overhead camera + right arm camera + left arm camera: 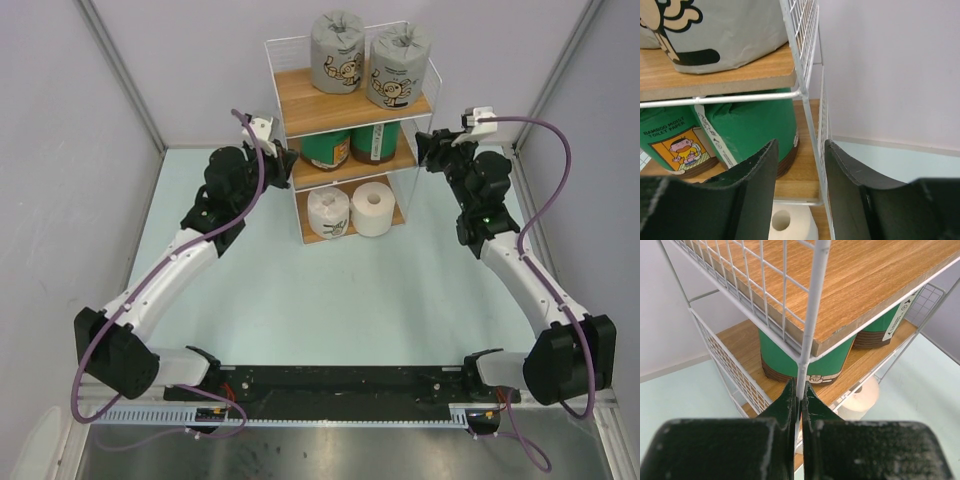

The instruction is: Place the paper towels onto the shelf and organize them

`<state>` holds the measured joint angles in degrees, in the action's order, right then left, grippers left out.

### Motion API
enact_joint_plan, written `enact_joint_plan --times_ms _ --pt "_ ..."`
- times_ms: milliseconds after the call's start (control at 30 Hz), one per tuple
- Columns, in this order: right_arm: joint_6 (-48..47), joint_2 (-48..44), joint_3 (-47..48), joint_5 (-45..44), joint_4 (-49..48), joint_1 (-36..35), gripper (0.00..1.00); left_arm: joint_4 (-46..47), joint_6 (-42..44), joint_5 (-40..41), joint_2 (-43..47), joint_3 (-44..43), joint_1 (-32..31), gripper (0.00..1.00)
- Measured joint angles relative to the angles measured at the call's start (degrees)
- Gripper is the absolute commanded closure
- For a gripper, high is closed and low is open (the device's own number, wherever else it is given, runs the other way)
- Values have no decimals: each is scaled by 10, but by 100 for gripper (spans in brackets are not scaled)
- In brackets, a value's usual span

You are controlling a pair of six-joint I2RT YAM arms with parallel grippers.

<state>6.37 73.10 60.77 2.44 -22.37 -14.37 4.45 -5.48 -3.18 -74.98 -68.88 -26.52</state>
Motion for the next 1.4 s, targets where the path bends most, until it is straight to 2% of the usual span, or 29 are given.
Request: enact_joint_plan --times_ms 67,167,200,267,300,400,667,867,1200,1400 --pt "-2 8 8 0 -2 0 54 -3 0 0 2 0 0 100" --pt "-5 20 20 1 -3 0 63 -8 0 0 7 2 2 100" --pt "-6 23 23 2 -2 0 71 -10 0 0 9 3 2 100" --pt "-8 28 30 3 -2 0 78 -13 1 0 11 3 3 100" --pt "-9 29 32 3 -2 0 87 -14 1 0 12 4 4 100" --pt "-12 30 37 2 0 0 100 -19 1 -1 18 7 5 100" --pt "-23 24 40 9 18 -2 100 -38 2 -3 37 13 5 100" --pt "-19 -28 41 17 105 -18 100 -70 6 -4 73 26 6 100" --pt "-33 -183 41 -75 342 -160 100 -140 10 6 190 81 15 100" --pt "-13 -249 40 -97 430 -228 100 -157 6 -13 275 129 15 100"
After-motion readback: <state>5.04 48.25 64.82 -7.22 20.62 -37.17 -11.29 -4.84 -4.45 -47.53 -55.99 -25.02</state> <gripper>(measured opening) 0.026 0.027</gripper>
